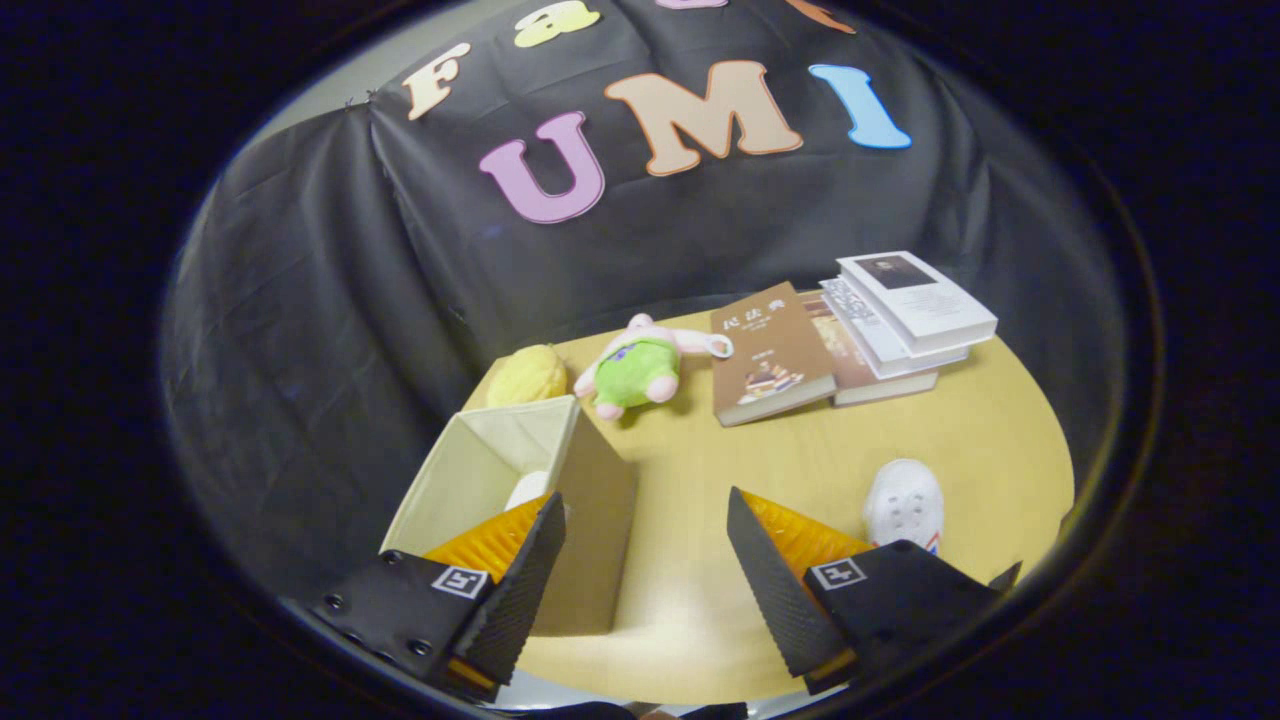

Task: Open the storage box then place both shoes into the box .Put the left shoe in first, then the right shoe, with the right side of both shoes facing outward in a uniform manner.

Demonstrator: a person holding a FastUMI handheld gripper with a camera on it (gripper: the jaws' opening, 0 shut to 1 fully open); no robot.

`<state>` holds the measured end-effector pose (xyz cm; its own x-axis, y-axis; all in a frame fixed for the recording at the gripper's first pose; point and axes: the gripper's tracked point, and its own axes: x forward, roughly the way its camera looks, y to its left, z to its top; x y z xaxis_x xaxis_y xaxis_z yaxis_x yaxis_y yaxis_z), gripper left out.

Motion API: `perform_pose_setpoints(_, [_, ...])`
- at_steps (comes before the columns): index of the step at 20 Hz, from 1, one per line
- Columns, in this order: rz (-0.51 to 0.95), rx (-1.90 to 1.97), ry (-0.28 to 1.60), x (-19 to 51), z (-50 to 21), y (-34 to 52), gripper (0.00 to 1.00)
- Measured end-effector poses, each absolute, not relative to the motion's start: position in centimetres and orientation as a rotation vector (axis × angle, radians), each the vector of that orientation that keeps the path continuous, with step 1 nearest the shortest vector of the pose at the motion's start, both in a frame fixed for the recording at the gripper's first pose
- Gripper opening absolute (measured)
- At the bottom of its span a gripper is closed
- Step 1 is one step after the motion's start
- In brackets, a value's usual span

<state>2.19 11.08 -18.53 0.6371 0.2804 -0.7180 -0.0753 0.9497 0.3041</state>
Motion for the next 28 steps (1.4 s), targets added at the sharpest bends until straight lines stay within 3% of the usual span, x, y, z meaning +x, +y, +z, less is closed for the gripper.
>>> perform_pose_setpoints(11, [0.108, 0.137, 0.904, 1.0, -22.8, -1.5, 1.00])
perform_pose_setpoints(28, [0.089, 0.056, 1.110, -2.9, -32.9, -10.5, 1.00])
